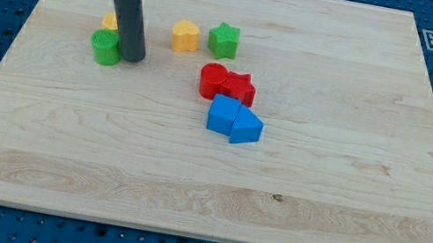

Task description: Slide the green star closer to the yellow heart

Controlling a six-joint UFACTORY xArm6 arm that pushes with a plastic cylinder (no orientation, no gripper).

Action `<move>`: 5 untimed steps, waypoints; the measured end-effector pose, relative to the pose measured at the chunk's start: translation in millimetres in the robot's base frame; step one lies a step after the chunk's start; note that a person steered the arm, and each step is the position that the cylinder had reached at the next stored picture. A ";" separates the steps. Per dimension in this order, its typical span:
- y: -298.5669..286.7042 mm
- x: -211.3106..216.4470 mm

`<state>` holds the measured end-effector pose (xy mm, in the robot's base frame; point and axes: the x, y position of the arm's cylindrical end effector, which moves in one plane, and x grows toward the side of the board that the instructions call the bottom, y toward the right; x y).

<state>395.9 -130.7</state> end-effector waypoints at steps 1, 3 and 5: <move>15.2 -8.4; 20.0 -75.1; 51.7 -135.0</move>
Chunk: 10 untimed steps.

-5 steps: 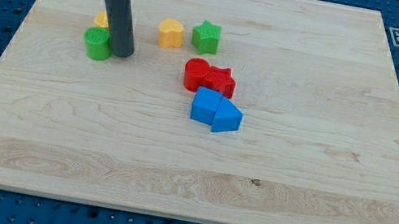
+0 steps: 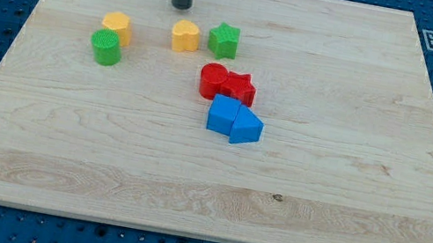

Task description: Slide the green star closer to the yellow heart

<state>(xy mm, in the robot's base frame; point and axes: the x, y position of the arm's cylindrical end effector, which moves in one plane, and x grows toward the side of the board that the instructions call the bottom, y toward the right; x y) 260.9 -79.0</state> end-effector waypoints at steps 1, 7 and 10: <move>36.0 -10.7; 105.3 59.6; 88.1 62.2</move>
<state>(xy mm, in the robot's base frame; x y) 323.1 9.1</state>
